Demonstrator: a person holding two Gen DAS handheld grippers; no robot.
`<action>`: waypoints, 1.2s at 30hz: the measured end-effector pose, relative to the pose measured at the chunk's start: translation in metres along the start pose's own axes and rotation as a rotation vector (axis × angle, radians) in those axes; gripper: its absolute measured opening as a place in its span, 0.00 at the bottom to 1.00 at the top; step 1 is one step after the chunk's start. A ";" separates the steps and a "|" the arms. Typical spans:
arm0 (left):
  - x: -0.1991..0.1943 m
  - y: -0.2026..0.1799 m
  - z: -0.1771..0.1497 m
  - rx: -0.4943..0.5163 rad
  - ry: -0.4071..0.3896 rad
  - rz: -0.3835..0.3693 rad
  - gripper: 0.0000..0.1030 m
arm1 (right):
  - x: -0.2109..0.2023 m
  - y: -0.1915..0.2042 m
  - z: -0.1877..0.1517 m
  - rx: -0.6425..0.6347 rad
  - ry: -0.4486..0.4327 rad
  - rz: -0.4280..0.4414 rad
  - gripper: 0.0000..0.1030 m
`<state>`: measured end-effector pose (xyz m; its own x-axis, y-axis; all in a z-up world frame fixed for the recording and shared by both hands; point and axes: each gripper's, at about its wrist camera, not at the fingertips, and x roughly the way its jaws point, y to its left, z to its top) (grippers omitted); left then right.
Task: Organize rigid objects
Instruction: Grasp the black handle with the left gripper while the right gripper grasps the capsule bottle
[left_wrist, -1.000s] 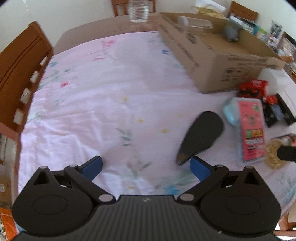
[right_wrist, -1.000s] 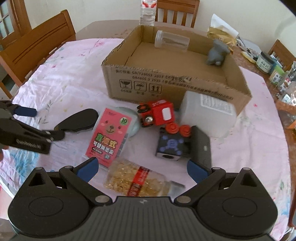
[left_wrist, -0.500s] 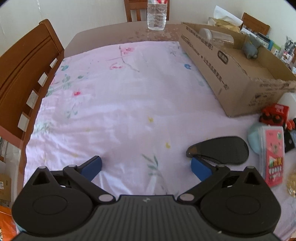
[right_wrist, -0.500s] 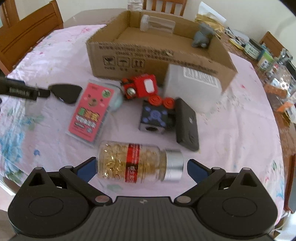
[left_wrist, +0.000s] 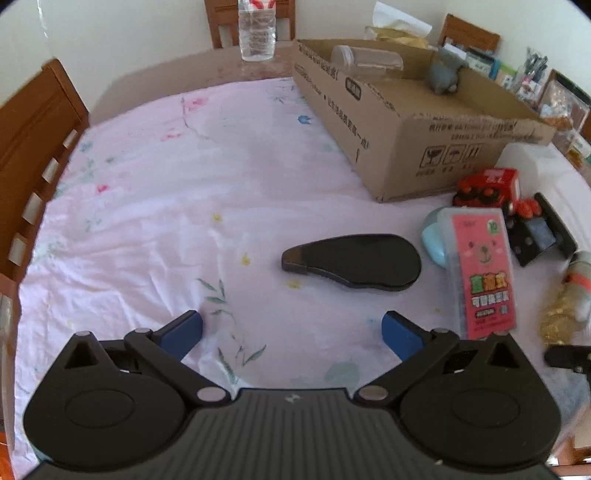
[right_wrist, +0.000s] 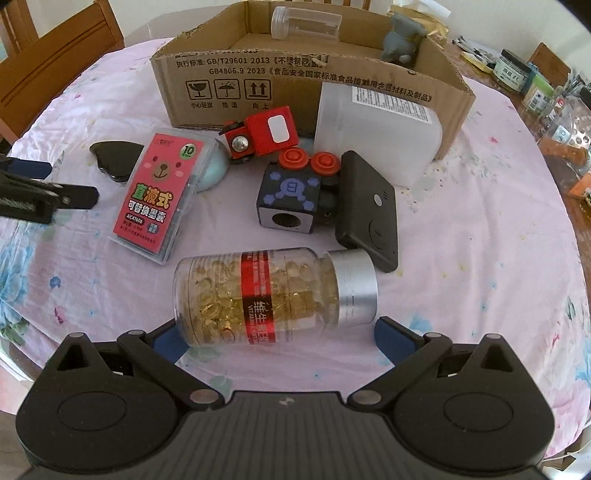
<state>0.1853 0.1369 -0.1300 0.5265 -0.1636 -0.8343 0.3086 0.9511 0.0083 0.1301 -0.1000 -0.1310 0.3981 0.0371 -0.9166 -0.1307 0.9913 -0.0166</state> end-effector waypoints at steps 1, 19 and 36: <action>0.000 -0.002 0.000 -0.007 -0.003 0.009 1.00 | 0.000 0.000 0.000 0.001 -0.003 0.000 1.00; 0.004 -0.026 0.002 0.020 -0.073 -0.026 1.00 | -0.003 -0.001 -0.004 -0.002 -0.031 0.004 1.00; 0.012 -0.030 0.013 0.017 -0.117 -0.027 0.89 | -0.004 -0.002 -0.008 0.001 -0.053 0.004 1.00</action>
<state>0.1931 0.1029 -0.1332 0.6064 -0.2190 -0.7644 0.3369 0.9415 -0.0025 0.1217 -0.1027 -0.1300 0.4451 0.0474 -0.8942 -0.1313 0.9913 -0.0128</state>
